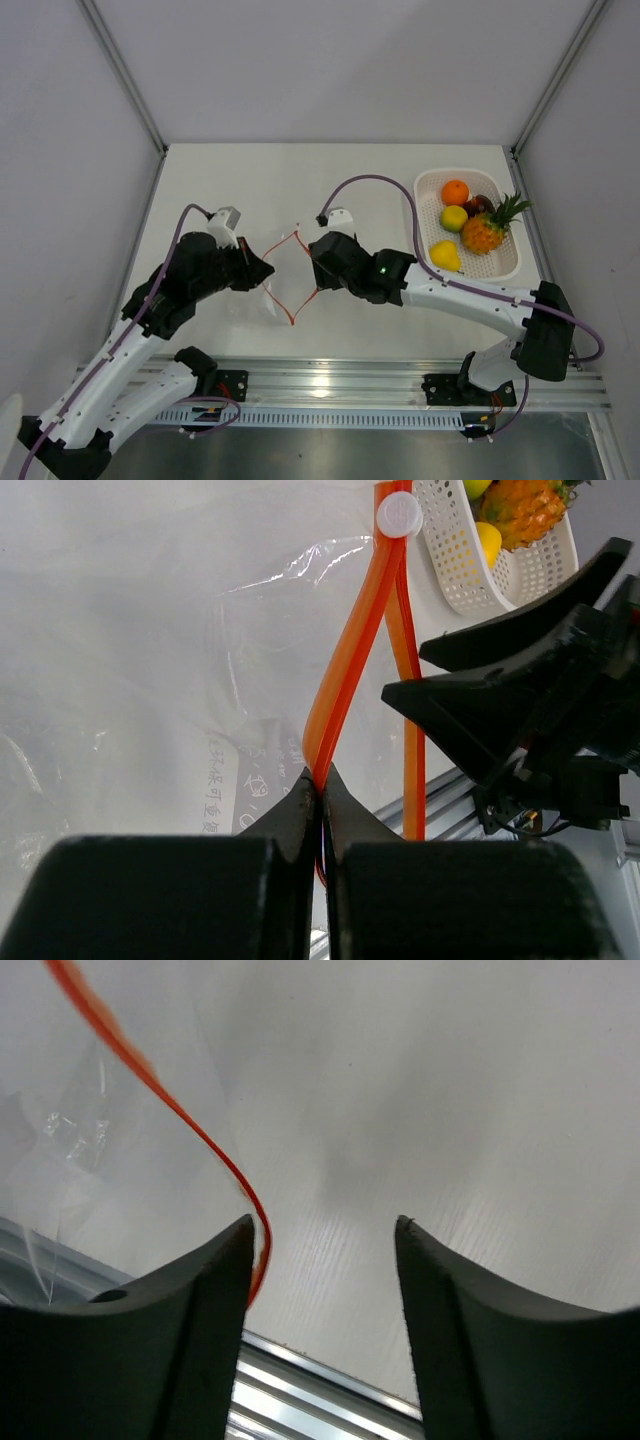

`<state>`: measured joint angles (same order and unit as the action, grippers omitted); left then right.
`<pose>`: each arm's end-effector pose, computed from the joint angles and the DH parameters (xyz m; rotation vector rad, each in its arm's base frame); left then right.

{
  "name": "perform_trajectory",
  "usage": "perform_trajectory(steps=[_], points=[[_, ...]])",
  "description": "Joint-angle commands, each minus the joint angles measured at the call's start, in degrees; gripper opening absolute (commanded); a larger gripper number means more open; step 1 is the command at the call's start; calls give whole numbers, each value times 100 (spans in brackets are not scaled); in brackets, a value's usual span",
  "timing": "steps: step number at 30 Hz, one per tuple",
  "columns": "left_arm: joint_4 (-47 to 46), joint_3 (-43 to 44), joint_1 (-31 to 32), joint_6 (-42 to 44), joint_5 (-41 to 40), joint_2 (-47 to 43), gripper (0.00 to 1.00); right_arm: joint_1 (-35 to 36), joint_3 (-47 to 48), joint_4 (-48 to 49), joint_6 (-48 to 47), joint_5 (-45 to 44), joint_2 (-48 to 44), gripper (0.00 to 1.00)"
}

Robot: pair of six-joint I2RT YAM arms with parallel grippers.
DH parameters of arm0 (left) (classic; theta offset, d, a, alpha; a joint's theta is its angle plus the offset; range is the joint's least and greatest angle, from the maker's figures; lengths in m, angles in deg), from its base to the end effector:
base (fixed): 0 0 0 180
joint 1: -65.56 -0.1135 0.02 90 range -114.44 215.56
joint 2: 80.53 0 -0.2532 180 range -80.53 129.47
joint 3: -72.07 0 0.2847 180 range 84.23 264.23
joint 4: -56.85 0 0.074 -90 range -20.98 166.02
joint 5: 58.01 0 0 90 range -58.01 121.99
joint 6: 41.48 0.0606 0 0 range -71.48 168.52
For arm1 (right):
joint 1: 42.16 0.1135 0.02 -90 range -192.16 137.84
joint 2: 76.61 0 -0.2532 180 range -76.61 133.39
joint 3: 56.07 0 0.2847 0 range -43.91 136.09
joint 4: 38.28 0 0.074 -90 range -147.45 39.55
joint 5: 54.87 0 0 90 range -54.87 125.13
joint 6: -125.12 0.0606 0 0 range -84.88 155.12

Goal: Place the food in the zip-top bag and seal the zipper
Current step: Open the zipper of the food storage bag at the center of the board, then pick up the fake fruit from the bin.

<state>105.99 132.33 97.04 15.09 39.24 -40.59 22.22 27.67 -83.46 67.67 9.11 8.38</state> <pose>0.1754 -0.1164 0.3103 0.0444 2.1751 -0.8059 0.1844 0.3231 0.2665 -0.4251 2.2630 0.3347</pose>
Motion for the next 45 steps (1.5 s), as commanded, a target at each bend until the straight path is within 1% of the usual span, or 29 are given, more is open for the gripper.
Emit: perform_trajectory(steps=[1, 2, 4, 5, 6, 7, 8, 10, 12, 13, 14, 15, 17, 18, 19, 20, 21, 23, 24, 25, 27, 32, 33, 34, 39, 45], points=[[-550, -28, 16, -146, -232, 145, 1, -22, 454, -205, -329, -166, -378, 64], [-594, -20, 16, -172, -258, 189, 1, -39, 524, -379, -364, -236, -395, 68], [-699, -20, 16, -199, -355, 347, 1, -74, 796, -608, -416, -298, -422, 81], [-726, 7, 16, -216, -399, 400, 1, -92, 884, -818, -425, -411, -439, 84], [-744, 15, 16, -234, -425, 444, 1, -110, 1015, -890, -408, -517, -474, 98], [-787, 16, 16, -260, -452, 557, 1, -136, 1060, -969, -347, -657, -570, 99], [-875, 24, 16, -269, -469, 619, 0, -232, 1078, -1153, -111, -1033, -632, 99], [-937, 42, 16, -322, -470, 812, 0, -460, 1061, -1373, 101, -1194, -886, 99], [-1069, 59, 15, -366, -400, 936, 1, -1109, 930, -1340, 269, -1108, -1089, 99], [-1113, 77, 16, -366, -382, 1067, 1, -1390, 729, -1148, 295, -1011, -1203, 99], [-1157, 112, 7, -366, -347, 1138, 1, -1680, 588, -1007, 295, -758, -1456, 99], [-1218, 147, 15, -366, -329, 1199, 1, -2283, 456, -883, 295, -625, -1572, 99], [-1245, 261, 16, -322, -268, 1366, 0, -2876, 149, -584, 321, -457, -1870, 100], [-1280, 305, 16, -313, -259, 1402, 1, -3383, 42, -470, 304, -439, -1942, 99], [-1315, 323, 7, -305, -250, 1420, 1, -3614, -107, -304, 304, -456, -1995, 99], [-1359, 332, 7, -304, -233, 1446, 1, -3869, -134, -250, 278, -457, -2004, 99], [-1455, 332, 7, -304, -224, 1455, 0, -4324, -152, -241, 269, -448, -1978, 99], [-1517, 349, 7, -313, -180, 1533, 1, -4792, -152, -275, 295, -273, -1847, 99], [-1509, 393, 15, -322, -119, 1560, 1, -5221, -161, -197, 304, -150, -1715, 99], [-1526, 394, 16, -339, -83, 1586, 1, -5416, -187, -118, 295, 130, -1636, 99], [-1622, 341, 16, -375, 22, 1613, 1, -5864, -240, 84, 252, 369, -1373, 99], [-1535, 420, 16, -243, 31, 1736, 1, -6367, -187, 278, 181, 325, -853, 99], [-1526, 437, 16, -226, 40, 1762, 1, -6402, -196, 322, 207, 361, -713, 99], [-1552, 420, 7, -225, 66, 1771, 1, -6664, -205, 339, 260, 361, -651, 99], [-1667, 411, 16, -199, 137, 1876, 1, -7105, -240, 462, 383, 449, -299, 98], [-1816, 367, 7, -199, 225, 2026, 1, -7527, -258, 770, 181, 536, 61, 93]])
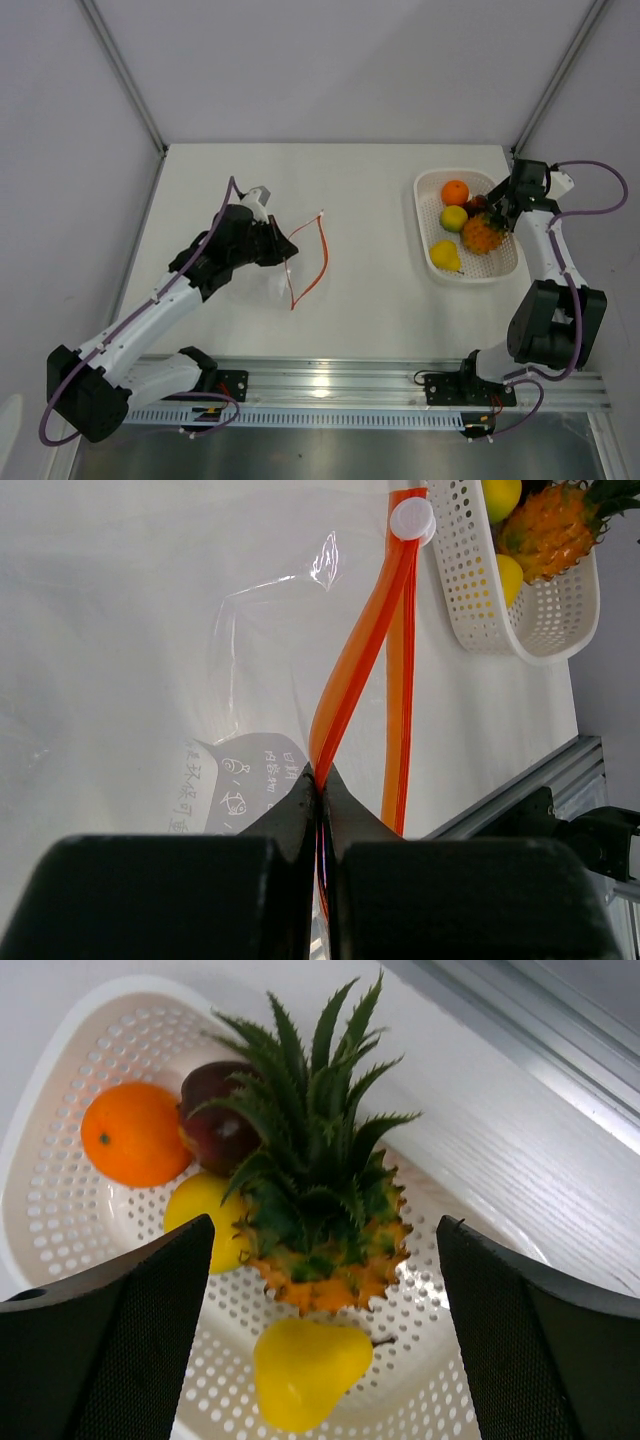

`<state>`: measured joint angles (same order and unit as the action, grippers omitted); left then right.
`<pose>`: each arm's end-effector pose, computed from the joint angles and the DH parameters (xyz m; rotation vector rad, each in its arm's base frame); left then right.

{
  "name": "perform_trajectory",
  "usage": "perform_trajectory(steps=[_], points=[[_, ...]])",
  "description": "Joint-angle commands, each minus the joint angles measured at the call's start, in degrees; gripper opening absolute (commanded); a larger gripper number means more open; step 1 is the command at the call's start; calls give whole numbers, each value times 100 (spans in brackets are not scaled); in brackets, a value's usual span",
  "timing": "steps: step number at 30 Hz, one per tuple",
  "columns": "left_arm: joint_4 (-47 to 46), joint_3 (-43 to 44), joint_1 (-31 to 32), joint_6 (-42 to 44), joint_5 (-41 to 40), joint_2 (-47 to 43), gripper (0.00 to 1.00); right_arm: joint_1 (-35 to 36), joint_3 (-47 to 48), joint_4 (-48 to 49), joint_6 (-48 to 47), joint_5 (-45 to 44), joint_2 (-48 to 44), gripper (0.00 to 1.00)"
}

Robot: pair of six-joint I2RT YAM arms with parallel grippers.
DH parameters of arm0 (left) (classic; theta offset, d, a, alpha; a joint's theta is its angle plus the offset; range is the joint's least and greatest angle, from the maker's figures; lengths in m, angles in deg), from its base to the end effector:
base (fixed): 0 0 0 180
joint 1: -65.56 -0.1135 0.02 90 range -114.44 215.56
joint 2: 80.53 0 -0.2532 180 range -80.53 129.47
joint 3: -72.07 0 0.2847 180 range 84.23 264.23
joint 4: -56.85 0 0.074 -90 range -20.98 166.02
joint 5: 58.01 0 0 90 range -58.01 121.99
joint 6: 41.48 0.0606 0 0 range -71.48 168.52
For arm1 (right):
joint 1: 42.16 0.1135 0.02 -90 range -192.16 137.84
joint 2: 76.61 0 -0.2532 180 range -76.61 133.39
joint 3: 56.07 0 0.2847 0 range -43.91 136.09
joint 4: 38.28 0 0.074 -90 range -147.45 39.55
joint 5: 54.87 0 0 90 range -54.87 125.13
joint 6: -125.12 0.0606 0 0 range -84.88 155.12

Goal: Place the food in the zip-top bag and seal the zipper
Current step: Pick up the fake fruit from the bin.

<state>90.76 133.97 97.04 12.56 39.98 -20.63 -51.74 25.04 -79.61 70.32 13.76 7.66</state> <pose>0.2440 -0.1593 0.2717 -0.0007 2.2403 -0.8202 0.3632 -0.0837 0.2583 1.0368 2.0424 -0.2078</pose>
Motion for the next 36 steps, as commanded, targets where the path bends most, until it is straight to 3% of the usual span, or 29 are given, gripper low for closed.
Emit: perform_trajectory(steps=[1, 9, 15, 18, 20, 21, 22, 27, 36], points=[[-319, 186, 15, 55, 168, 39, 1, -166, 22, 412, -92, 115, 195, 91], [-389, 229, 16, 81, 256, 259, 1, -290, 75, 938, -198, 377, 792, 87], [-372, 221, 16, 90, 256, 303, 1, -290, 224, 1097, -321, 703, 1214, 77], [-354, 229, 7, 90, 238, 294, 1, -290, 163, 1176, -373, 730, 1250, 64], [-337, 229, 7, 72, 238, 268, 0, -290, 136, 1212, -505, 739, 1206, 46], [-328, 238, 15, 72, 247, 259, 1, -290, 128, 1220, -558, 765, 1188, 31], [-302, 256, 16, 55, 264, 259, 0, -290, 119, 1229, -593, 792, 1136, 24], [-214, 291, 15, -86, 405, 145, 1, -290, 14, 1291, -716, 994, 864, 0], [32, 633, -28, -402, 835, 285, 1, -149, -31, 1089, -866, 1389, -233, 0]])
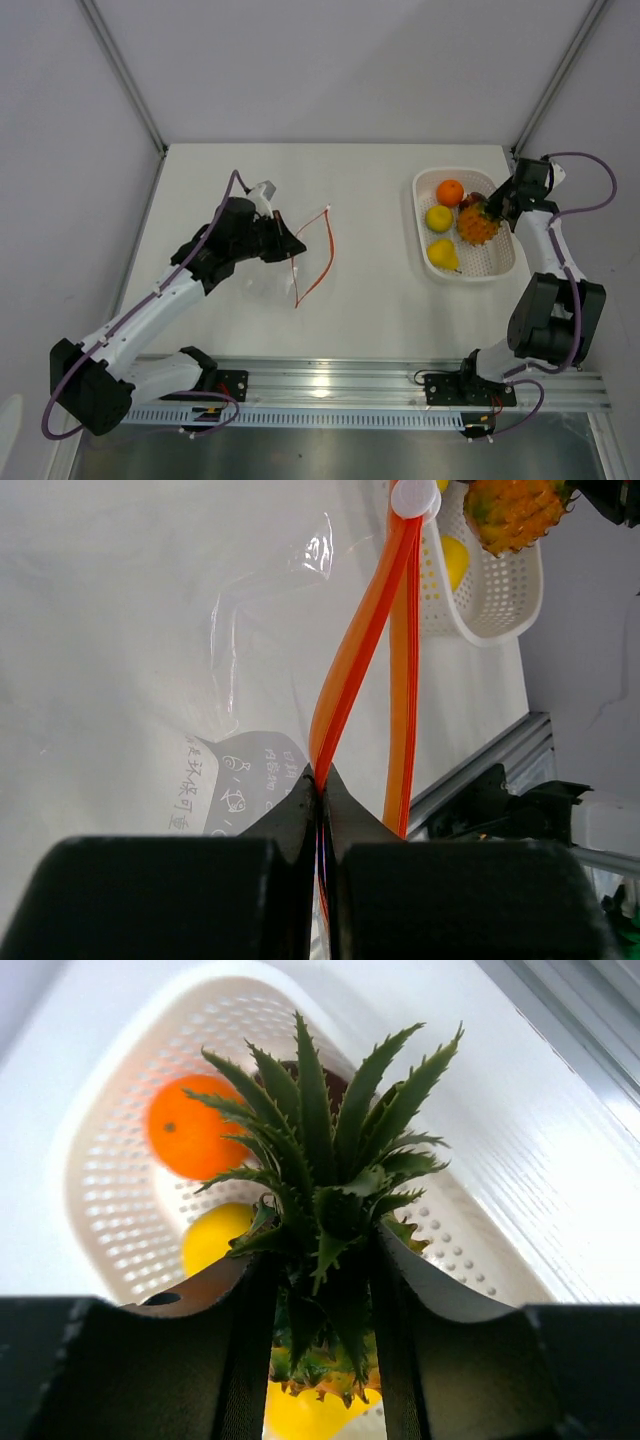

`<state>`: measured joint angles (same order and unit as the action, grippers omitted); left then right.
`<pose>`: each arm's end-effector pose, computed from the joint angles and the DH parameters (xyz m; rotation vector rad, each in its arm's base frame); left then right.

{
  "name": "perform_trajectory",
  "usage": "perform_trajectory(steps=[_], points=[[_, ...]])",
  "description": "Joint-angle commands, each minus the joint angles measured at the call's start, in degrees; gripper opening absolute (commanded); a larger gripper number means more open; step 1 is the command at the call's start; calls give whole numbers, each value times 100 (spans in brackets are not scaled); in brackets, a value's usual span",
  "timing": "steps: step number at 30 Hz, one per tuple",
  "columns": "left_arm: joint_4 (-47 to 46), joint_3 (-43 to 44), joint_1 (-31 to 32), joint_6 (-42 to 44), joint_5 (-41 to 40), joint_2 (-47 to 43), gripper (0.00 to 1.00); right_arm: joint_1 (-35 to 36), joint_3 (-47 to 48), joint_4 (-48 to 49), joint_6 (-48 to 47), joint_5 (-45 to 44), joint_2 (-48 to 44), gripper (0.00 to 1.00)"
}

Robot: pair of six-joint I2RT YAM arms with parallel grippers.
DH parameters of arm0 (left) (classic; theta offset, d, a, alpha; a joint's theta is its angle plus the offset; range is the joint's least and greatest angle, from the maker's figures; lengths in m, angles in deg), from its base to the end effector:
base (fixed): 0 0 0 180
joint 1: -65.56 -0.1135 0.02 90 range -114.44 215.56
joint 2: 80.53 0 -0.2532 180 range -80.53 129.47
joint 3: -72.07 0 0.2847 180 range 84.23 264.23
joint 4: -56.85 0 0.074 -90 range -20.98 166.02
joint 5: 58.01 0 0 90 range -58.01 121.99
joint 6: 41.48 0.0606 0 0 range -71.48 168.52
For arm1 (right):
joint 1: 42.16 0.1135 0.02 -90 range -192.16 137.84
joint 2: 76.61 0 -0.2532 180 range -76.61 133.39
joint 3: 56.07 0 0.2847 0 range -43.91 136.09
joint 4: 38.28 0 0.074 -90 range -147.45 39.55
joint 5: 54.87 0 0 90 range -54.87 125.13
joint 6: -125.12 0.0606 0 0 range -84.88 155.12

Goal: Place the food in the zip-top bag and seal the zipper
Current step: Pick up the fake fruit from the bin, then place the fake fruit in the zipper food storage bag.

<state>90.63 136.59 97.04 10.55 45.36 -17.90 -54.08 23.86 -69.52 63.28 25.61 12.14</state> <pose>0.2494 -0.1691 0.2775 0.0190 2.2662 -0.9335 0.3875 -0.0921 0.2369 0.8556 2.0904 -0.0376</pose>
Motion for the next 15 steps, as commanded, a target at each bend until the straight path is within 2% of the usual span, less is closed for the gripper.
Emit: perform_trajectory(steps=[1, 7, 15], points=[[54, 398, -37, -262, 368, 38, 1, 181, 105, 35, -188, 266, -823, 0], [45, 732, -81, -508, 763, 328, 1, 962, 324, -105, -346, 863, -1754, 0], [-165, 881, -125, -930, 1142, 794, 1, 2729, 237, 166, -364, 1663, -2634, 0]])
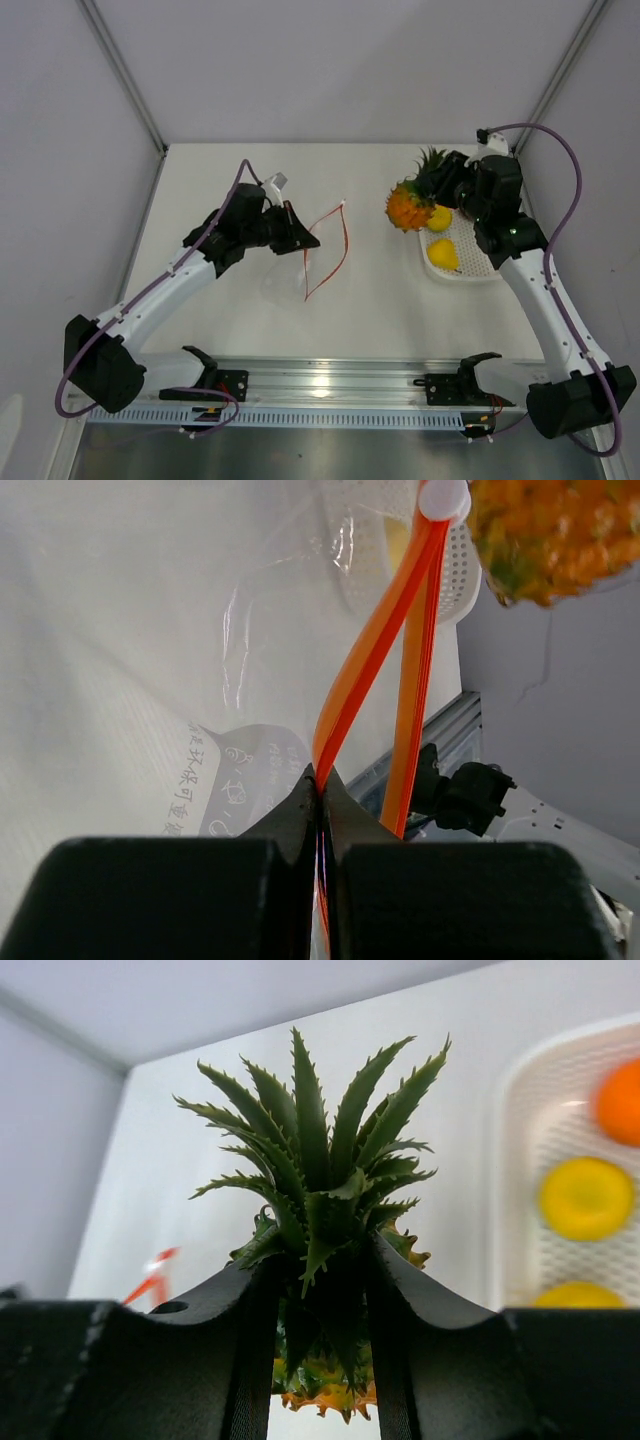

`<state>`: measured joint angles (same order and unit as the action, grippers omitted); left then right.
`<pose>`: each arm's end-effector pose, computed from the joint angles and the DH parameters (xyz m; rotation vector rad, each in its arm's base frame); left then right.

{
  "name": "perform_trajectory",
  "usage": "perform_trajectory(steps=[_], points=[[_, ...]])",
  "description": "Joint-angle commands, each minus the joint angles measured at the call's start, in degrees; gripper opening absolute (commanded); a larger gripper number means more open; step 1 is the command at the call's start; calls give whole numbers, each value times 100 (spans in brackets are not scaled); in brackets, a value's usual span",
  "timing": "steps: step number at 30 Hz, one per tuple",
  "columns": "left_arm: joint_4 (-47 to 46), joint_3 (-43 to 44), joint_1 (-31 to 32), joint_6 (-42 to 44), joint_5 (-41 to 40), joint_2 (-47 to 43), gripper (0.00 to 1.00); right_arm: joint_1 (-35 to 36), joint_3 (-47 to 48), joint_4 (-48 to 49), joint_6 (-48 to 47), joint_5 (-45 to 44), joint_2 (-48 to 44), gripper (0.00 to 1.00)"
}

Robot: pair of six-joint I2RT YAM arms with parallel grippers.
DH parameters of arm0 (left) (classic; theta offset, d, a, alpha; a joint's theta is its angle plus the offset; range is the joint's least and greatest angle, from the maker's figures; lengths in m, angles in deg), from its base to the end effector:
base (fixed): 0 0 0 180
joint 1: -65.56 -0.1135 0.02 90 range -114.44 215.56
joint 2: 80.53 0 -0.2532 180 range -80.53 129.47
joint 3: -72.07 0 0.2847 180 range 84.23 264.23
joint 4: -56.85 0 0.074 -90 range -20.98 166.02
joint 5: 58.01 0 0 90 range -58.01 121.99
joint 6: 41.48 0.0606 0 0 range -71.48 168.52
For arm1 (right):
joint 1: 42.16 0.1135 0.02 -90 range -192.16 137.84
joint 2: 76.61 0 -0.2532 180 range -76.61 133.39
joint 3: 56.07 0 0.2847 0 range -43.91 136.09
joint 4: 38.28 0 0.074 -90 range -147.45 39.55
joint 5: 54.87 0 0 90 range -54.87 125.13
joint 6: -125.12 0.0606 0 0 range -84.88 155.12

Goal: Place the food in the zip-top bag and seal the zipper
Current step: Place the fake fruit in the zipper food storage bag.

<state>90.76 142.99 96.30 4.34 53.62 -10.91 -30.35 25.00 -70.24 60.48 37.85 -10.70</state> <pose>0.2690 -0.1860 0.2871 -0.0305 2.3294 -1.1227 0.3129 0.0684 0.3802 0.1901 1.8834 0.4906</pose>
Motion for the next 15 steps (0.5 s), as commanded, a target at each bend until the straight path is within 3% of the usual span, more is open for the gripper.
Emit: perform_trajectory(steps=[1, 5, 15], points=[[-213, 232, -51, -336, 324, 130, 1, 479, 115, 378, -67, 623, -412, 0], [-336, 241, -51, -433, 342, 270, 1, 1312, 176, 607, -286, 660, -798, 0], [-636, 232, -95, -547, 746, 429, 1, 2342, -263, 1714, -629, 1327, -1177, 0]])
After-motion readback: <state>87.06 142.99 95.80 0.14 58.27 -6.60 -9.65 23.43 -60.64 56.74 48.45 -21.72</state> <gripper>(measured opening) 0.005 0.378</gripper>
